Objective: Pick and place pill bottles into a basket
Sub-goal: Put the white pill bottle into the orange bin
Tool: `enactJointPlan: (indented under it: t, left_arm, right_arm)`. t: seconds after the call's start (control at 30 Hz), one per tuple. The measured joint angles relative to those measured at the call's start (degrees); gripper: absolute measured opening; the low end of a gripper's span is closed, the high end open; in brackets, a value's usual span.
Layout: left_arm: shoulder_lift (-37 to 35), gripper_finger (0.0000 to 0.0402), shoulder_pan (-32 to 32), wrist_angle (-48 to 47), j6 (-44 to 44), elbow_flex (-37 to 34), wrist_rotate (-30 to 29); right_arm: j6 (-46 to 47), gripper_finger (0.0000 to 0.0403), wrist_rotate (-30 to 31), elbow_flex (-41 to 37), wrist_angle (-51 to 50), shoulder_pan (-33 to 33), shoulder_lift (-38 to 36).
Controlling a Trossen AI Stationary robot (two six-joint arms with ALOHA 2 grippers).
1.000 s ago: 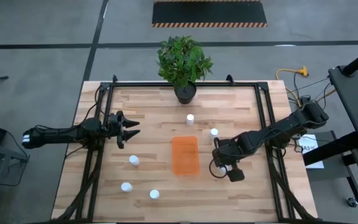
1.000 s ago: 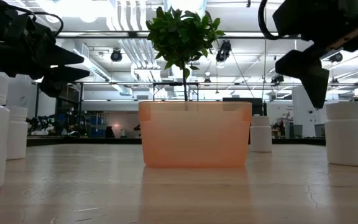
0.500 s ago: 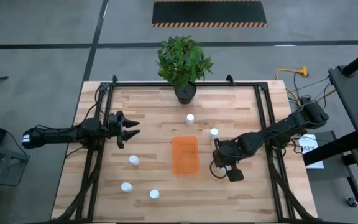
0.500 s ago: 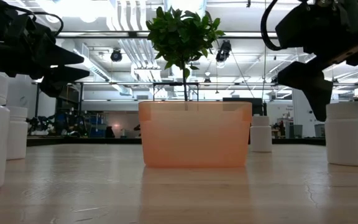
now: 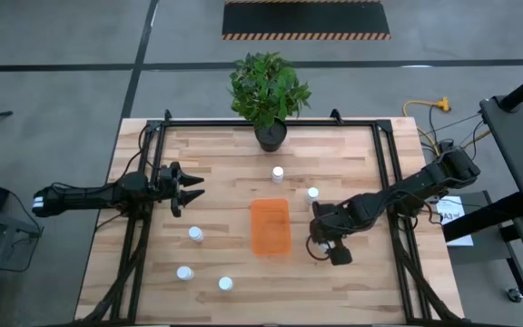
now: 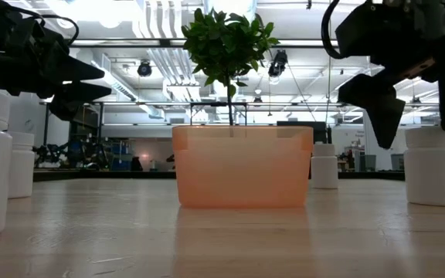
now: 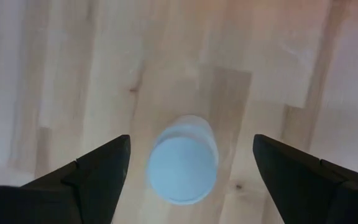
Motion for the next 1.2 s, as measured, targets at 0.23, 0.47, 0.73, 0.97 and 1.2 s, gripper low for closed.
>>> enactJointPlan:
  t: [0.23,0.47,0.73,0.97,1.2]
  left_arm:
    - [0.0,0.0200,0.0,0.0,0.0,0.0,0.0]
    - [0.0,0.0200,0.0,0.0,0.0,0.0,0.0]
    - [0.0,0.0200,0.0,0.0,0.0,0.0,0.0]
    - [0.0,0.0200,0.0,0.0,0.0,0.0,0.0]
    - [0.0,0.0200,0.0,0.0,0.0,0.0,0.0]
  right_arm:
    - [1.9,0.0326,-0.3,-3.2,4.0,0.1,-0.8]
    - [3.4,0.0326,-0.8,-4.5,5.4,1.2,-3.2]
    - [2.5,0.0326,-0.1,-4.6,5.4,1.2,-4.2]
    - [2.8,0.0326,-0.1,-5.3,5.4,1.2,-4.2]
    - [2.8,0.0325,-0.1,-5.6,5.6,1.2,-4.2]
